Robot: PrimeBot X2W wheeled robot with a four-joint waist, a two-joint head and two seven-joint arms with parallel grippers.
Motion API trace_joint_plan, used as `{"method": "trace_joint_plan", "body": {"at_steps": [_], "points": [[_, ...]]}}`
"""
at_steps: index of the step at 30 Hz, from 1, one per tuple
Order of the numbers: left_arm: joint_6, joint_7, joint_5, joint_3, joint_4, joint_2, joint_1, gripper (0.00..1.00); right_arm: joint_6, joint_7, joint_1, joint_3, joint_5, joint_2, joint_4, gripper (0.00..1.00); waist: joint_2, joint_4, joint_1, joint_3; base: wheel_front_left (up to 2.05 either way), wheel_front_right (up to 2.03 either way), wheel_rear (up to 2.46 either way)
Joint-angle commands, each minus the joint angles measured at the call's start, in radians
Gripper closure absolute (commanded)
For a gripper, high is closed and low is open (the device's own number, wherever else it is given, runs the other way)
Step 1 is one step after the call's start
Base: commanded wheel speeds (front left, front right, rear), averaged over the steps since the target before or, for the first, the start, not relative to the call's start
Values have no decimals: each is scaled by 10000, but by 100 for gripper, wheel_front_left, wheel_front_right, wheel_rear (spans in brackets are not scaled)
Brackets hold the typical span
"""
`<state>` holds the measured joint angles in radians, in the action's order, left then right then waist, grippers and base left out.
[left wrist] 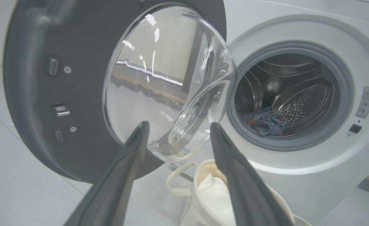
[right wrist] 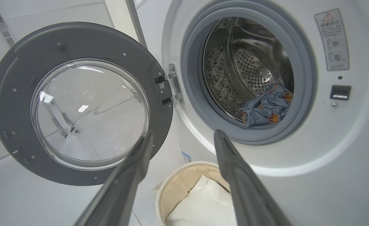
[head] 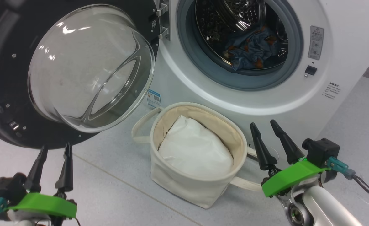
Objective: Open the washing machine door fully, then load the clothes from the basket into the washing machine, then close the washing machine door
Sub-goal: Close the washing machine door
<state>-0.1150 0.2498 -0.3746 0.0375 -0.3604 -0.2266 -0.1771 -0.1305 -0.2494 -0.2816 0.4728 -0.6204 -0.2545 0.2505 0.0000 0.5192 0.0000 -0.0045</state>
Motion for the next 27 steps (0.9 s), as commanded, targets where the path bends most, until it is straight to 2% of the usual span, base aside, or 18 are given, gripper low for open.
{"method": "trace_joint_plan", "body": {"at_steps": [1,3,4,6,9,10,11,14,17,23,27], "points": [[-44,120,-121,332,369,-238,-133,0,-2,-124,-304,123,-82,2,-288,0,0,6,0,11,0,0,0],[-77,120,-282,260,434,-274,-103,1,-2,-124,-305,145,-96,-7,-285,0,0,15,0,25,0,0,0],[-103,115,-545,218,602,-302,-127,100,-2,-124,-305,179,-109,-20,-273,0,0,26,0,34,0,0,0],[-121,116,-799,235,929,-416,-181,100,-2,-124,-302,213,-118,-44,-263,0,0,36,0,39,0,0,0],[-139,110,-1746,700,1638,-595,-369,100,-2,-124,-289,288,-128,-97,-224,0,0,46,0,36,0,0,0],[-143,68,-2195,972,1866,-680,-455,100,-2,-124,-295,327,-136,-117,-219,0,0,42,0,51,0,0,0],[-148,-297,-3145,1495,2151,-933,-652,100,-2,-124,-334,439,-149,-184,-205,0,0,28,0,85,0,0,0],[-151,-946,-4621,2373,2191,-1347,-1161,100,-2,-124,-392,549,-186,-276,-176,0,0,0,0,115,0,0,0],[-6,-1926,-6067,3166,1493,-1721,-1818,100,-2,-124,-421,663,-211,-345,-148,0,0,-48,0,130,0,0,0],[428,-3720,-7887,3842,-557,-2414,-3365,100,-2,-124,-474,842,-190,-569,-152,0,0,-161,0,267,0,0,0],[677,-4198,-8637,4242,-2021,-2750,-4467,100,-2,-124,-481,986,-135,-724,-148,0,0,-233,0,410,0,0,0]]}}
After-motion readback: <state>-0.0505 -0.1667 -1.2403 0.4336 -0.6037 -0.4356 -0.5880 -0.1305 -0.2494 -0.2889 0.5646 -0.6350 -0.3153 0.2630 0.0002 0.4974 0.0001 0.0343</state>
